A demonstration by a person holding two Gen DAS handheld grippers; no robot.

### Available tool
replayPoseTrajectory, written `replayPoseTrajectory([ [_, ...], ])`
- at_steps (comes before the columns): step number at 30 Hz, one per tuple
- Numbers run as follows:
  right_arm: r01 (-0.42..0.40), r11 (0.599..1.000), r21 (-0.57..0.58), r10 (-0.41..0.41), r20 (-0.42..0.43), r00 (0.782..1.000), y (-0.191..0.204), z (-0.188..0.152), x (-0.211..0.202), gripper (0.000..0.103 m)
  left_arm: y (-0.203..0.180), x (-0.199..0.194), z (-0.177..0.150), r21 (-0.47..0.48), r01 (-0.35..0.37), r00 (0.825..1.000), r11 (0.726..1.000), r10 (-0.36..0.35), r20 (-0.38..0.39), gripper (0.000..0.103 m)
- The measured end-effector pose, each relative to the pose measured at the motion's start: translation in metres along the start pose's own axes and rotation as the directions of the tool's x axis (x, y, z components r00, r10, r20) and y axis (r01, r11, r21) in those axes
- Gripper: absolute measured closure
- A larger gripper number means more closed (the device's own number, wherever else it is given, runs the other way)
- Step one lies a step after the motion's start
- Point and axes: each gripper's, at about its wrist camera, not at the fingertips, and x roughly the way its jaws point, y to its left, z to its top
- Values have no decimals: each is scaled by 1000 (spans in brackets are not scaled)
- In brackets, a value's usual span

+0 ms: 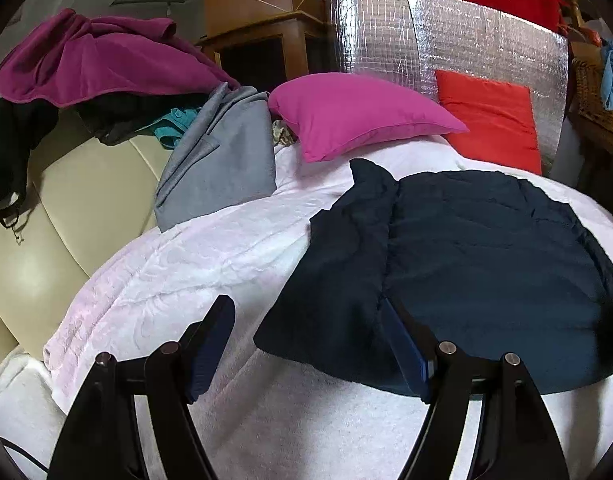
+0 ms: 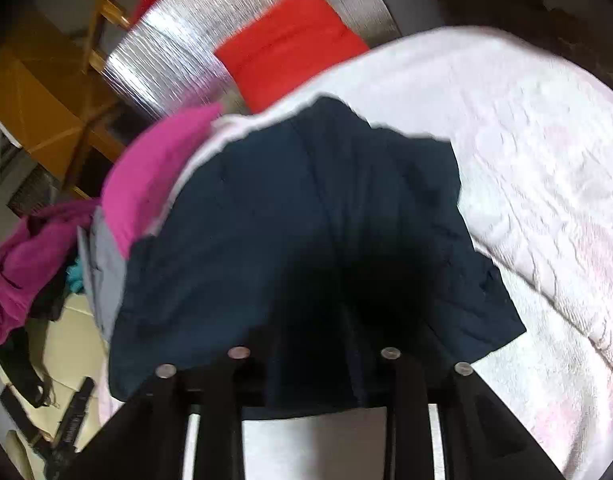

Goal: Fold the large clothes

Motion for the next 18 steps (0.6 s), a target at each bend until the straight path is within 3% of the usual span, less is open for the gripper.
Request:
replayPoseTrajectory([
  [7, 27, 998, -59, -20, 113, 993, 14, 20, 8, 64, -7, 23, 8, 32, -47, 999, 998, 47, -13, 27],
  [9, 49, 997, -60, -44, 87, 995, 14, 26, 26, 64, -10, 33, 10, 43, -53, 998, 998, 54, -25, 27],
  [12, 104, 993, -55, -106, -26, 994, 3, 30, 64, 66, -14, 50, 10, 58, -48, 997, 997, 52, -64, 27],
  [18, 128, 988, -84, -133, -47, 990, 9, 32, 71, 65, -15, 80, 3, 45, -34, 990, 998, 40, -137, 20],
])
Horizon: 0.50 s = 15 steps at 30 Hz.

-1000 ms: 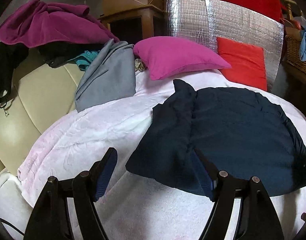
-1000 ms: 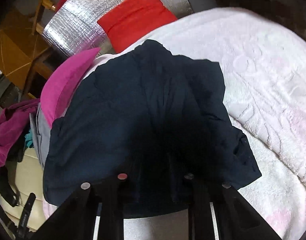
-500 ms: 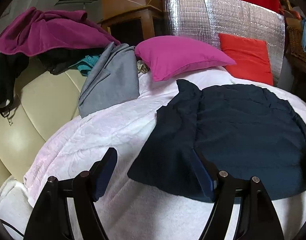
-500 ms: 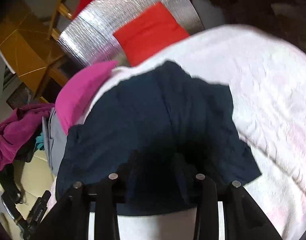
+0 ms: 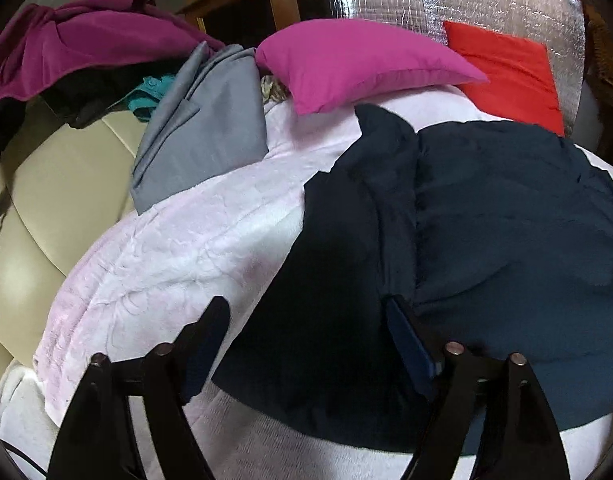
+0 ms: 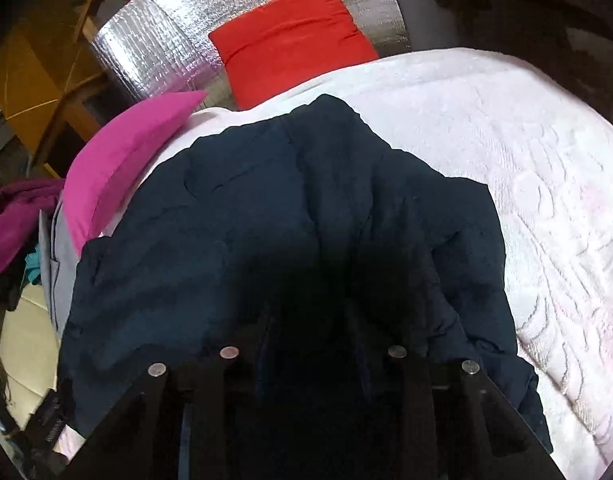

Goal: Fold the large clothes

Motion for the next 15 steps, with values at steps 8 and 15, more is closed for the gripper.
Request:
replayPoseTrajectory([
  [8, -69, 997, 38, 67, 47, 997, -21, 1, -49, 56, 37, -15, 6, -118, 62, 998, 991, -62, 3, 20],
  [15, -173, 953, 250, 166, 48, 985, -93, -7, -74, 31, 91, 11, -1, -373, 183, 969, 910, -231, -89, 19],
])
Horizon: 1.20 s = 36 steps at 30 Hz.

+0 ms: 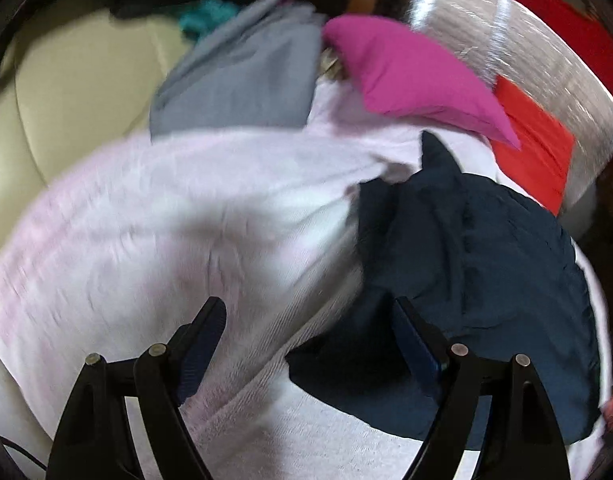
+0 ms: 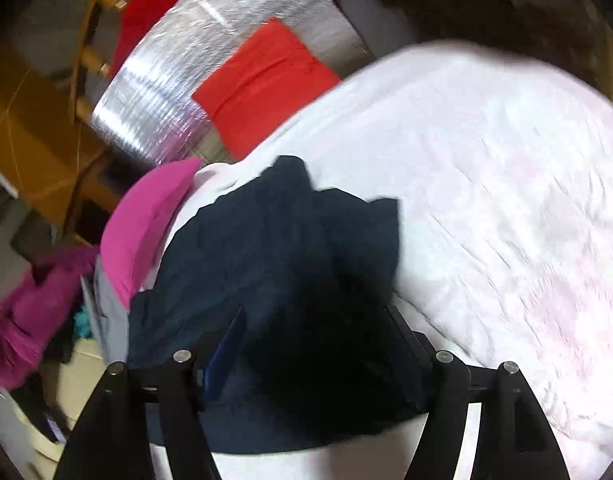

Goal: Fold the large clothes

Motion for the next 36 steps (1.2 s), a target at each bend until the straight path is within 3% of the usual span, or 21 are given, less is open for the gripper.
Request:
replayPoseTrajectory([
  [2, 3, 1000, 26, -1, -56, 998, -11, -1, 10, 31, 8, 9, -2, -61, 60, 997, 996, -62, -34, 18],
  [5, 18, 1000, 12, -17, -61, 998, -12, -8, 18, 32, 8, 21, -9, -96, 121, 988, 988, -130, -85, 18],
  [6, 28, 1000, -8, -28, -56, 998, -9, -10, 18, 43, 5, 22, -10, -84, 122, 988, 989, -129, -84, 18],
  [7, 46, 998, -38, -49, -59, 997, -3, -11, 20, 64, 1, 20, -11, -68, 117, 990, 991, -122, -75, 18],
  [11, 116, 984, -134, -117, 6, 993, 19, -16, 16, 67, -19, 22, -14, 74, -3, 999, 997, 6, -47, 18],
  [14, 199, 964, -173, -209, -41, 977, 18, -21, 35, 67, -24, 34, -20, 96, -23, 995, 995, 32, -90, 17],
  [18, 193, 968, -163, -201, -35, 979, 22, -20, 31, 65, -25, 22, -20, 91, -50, 996, 995, 56, -69, 17],
  [20, 189, 972, -141, -194, -24, 981, 23, -20, 21, 64, -33, 4, -22, 138, -113, 993, 984, 115, -7, 17],
  [23, 193, 972, -137, -185, 65, 981, 30, -20, 1, 55, -49, -26, -26, 224, -193, 980, 955, 173, 102, 17],
  [25, 186, 971, -149, -169, 120, 978, 38, -21, -12, 41, -56, -46, -32, 265, -225, 967, 938, 180, 183, 17],
  [28, 155, 970, -186, -121, 182, 976, 56, -31, -30, 36, -64, -78, -45, 306, -226, 953, 925, 144, 268, 17],
  [36, 170, 926, -336, -93, 235, 968, 91, -88, -57, 29, -73, -149, -75, 322, -197, 934, 926, 78, 349, 12],
])
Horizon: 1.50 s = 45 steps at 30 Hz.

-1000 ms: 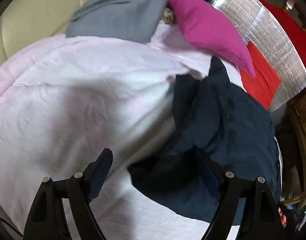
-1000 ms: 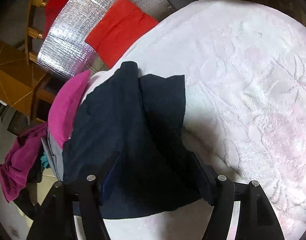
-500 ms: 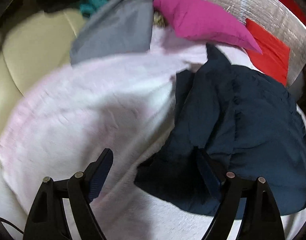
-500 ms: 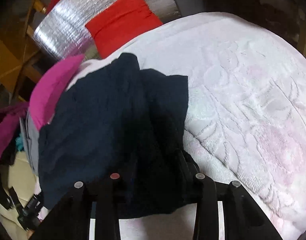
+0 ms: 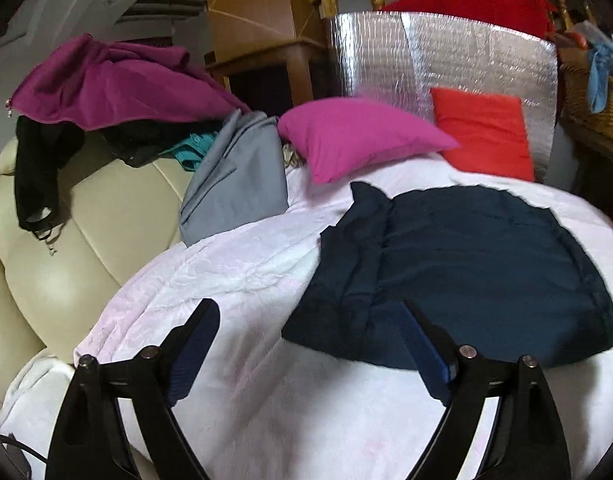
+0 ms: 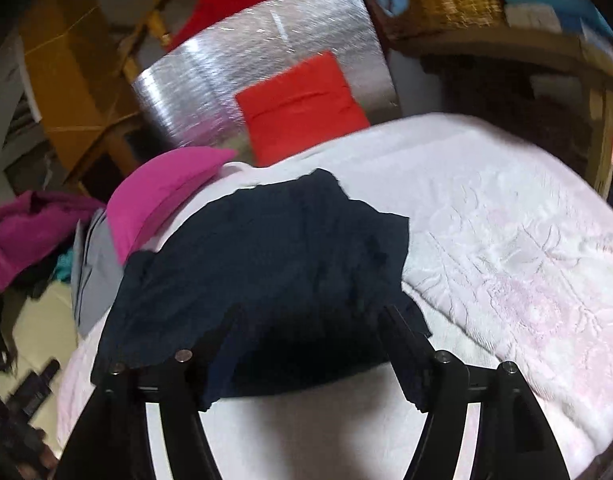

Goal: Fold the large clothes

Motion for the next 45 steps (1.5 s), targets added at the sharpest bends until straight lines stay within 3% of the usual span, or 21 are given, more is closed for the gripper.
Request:
replayPoseTrajectory([
  [4, -15, 1000, -17, 15, 31, 999, 10, -18, -25, 26, 4, -33, -7, -9, 44, 999, 999, -44, 26, 11],
  [15, 38, 995, -95, -30, 84, 996, 45, -49, -94, 24, 13, -99, -3, 13, 24, 994, 1000, -26, 107, 11],
  [23, 68, 987, -145, -51, 118, 992, 67, -50, -120, 23, 13, -116, -1, 28, 36, 991, 999, -39, 130, 10],
  [27, 38, 990, -133, -30, 66, 997, 58, -47, -100, 19, 13, -76, -3, 16, 78, 997, 997, -78, 25, 7],
  [29, -7, 997, -77, 4, -41, 999, 41, -44, -69, 19, 17, -33, -8, -24, 115, 990, 993, -116, -82, 7],
  [31, -74, 997, 28, 77, -148, 986, 20, -42, -38, 19, 21, 13, -13, -106, 155, 966, 982, -173, -191, 7],
  [34, -143, 958, 249, 207, -255, 945, -15, -44, 14, 19, 26, 74, -22, -232, 157, 923, 960, -226, -312, 7],
  [37, -124, 922, 367, 247, -310, 918, -33, -40, 49, 19, 26, 105, -26, -323, 159, 898, 933, -273, -346, 7],
  [39, -107, 901, 420, 258, -319, 912, -42, -36, 68, 19, 26, 123, -25, -387, 178, 874, 905, -326, -361, 7],
  [43, -86, 860, 503, 285, -333, 899, -53, -35, 104, 19, 22, 146, -20, -418, 172, 867, 892, -338, -366, 7],
  [45, -62, 850, 524, 269, -329, 905, -58, -37, 117, 19, 23, 155, -21, -420, 172, 864, 891, -341, -371, 7],
])
